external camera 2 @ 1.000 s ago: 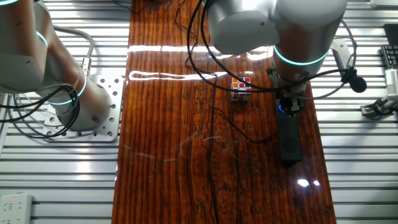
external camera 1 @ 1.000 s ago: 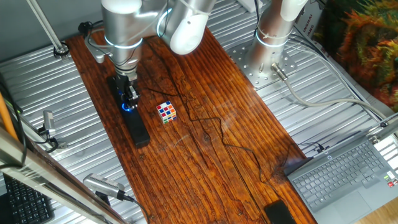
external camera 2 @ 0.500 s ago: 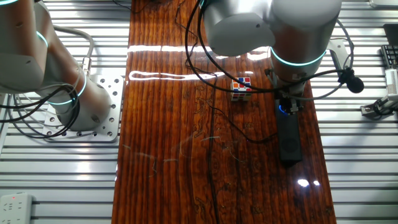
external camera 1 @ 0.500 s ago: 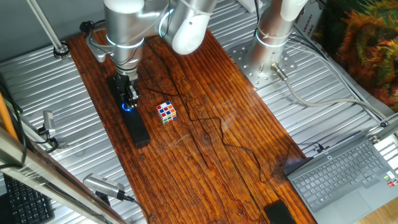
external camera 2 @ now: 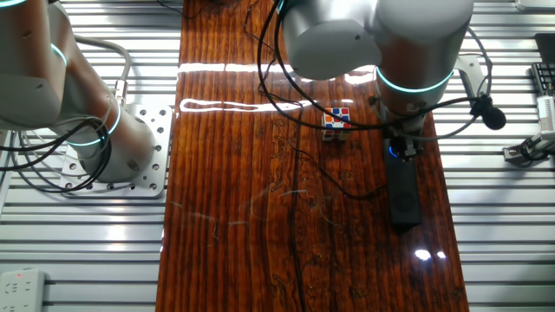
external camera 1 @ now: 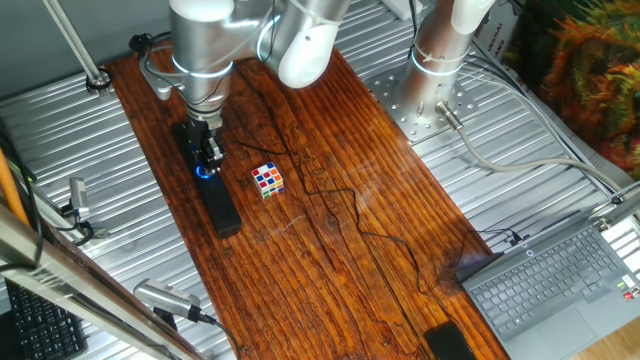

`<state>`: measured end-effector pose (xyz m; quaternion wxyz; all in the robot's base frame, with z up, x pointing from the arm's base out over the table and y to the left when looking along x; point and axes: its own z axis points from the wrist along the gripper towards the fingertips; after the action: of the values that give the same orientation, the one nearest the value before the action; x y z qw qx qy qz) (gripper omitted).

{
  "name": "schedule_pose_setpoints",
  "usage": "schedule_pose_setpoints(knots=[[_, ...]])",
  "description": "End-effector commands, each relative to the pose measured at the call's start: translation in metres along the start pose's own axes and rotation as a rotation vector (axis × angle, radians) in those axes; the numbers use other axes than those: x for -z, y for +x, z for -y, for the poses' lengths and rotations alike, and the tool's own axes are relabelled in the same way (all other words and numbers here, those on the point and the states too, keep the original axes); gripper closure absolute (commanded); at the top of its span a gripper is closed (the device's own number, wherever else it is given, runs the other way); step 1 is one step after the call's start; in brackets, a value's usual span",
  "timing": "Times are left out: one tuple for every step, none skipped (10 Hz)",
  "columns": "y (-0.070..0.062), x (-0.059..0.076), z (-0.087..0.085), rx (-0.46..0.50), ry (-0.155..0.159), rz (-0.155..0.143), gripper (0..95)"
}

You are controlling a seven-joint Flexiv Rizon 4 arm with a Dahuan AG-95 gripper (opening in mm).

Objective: Turn the knob to increase the volume of the speaker

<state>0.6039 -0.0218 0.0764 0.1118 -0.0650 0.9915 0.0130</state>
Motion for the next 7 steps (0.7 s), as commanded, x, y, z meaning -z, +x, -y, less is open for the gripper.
schedule_pose_setpoints(knots=[[-0.0003, 0.0000, -0.0002, 0.000, -0.002, -0.003, 57.0], [-0.0003, -0.0001, -0.0001, 0.002, -0.001, -0.003, 57.0], [-0.0004, -0.0004, 0.0000, 0.003, 0.000, -0.003, 57.0], [-0.0005, -0.0007, 0.0001, 0.003, 0.001, -0.003, 57.0], [-0.0006, -0.0010, 0.0003, 0.004, 0.001, -0.002, 57.0], [-0.0006, -0.0013, 0.0005, 0.006, 0.001, -0.002, 57.0], [-0.0007, -0.0015, 0.0006, 0.007, 0.002, -0.003, 57.0]])
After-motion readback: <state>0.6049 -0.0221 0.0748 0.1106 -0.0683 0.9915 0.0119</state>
